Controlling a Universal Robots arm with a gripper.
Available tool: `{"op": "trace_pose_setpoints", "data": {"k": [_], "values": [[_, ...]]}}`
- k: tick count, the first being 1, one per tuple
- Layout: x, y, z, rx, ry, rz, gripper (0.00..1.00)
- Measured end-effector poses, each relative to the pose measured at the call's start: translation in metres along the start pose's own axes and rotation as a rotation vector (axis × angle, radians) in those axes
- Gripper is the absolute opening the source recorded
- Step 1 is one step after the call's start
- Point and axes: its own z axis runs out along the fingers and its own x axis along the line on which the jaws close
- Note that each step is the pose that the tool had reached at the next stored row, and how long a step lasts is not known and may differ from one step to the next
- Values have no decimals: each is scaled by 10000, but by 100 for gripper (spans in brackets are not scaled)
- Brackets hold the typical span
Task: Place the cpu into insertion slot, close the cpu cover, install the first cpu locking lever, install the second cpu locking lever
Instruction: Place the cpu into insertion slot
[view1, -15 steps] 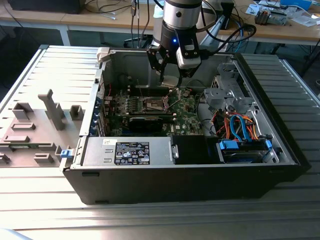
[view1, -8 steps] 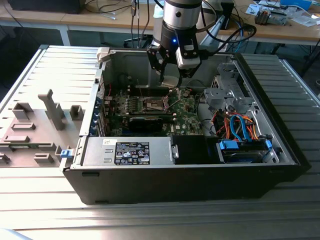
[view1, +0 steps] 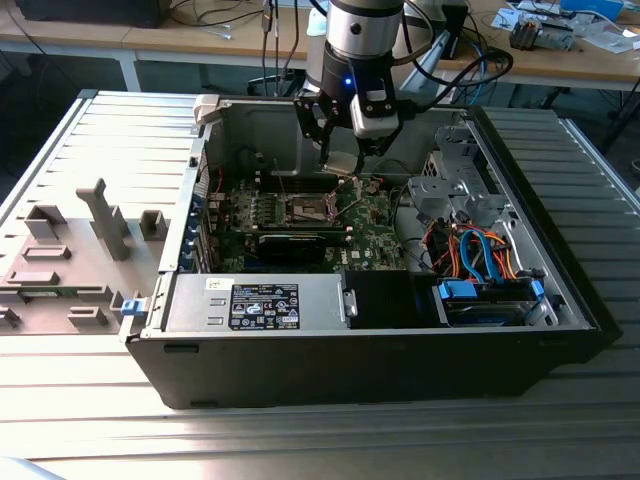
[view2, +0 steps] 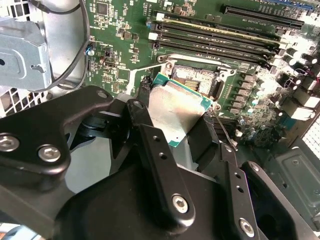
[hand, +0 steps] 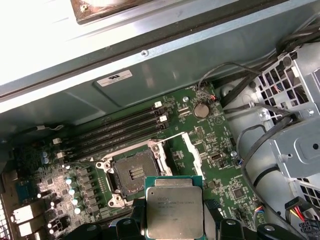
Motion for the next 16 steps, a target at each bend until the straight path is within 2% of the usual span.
{"op": "trace_pose_setpoints", "data": {"k": [10, 12, 16], "values": [[0, 0, 2, 3, -17, 196, 54], [0, -1, 6, 21, -70, 764, 54], [0, -1, 6, 28, -84, 897, 54]]}}
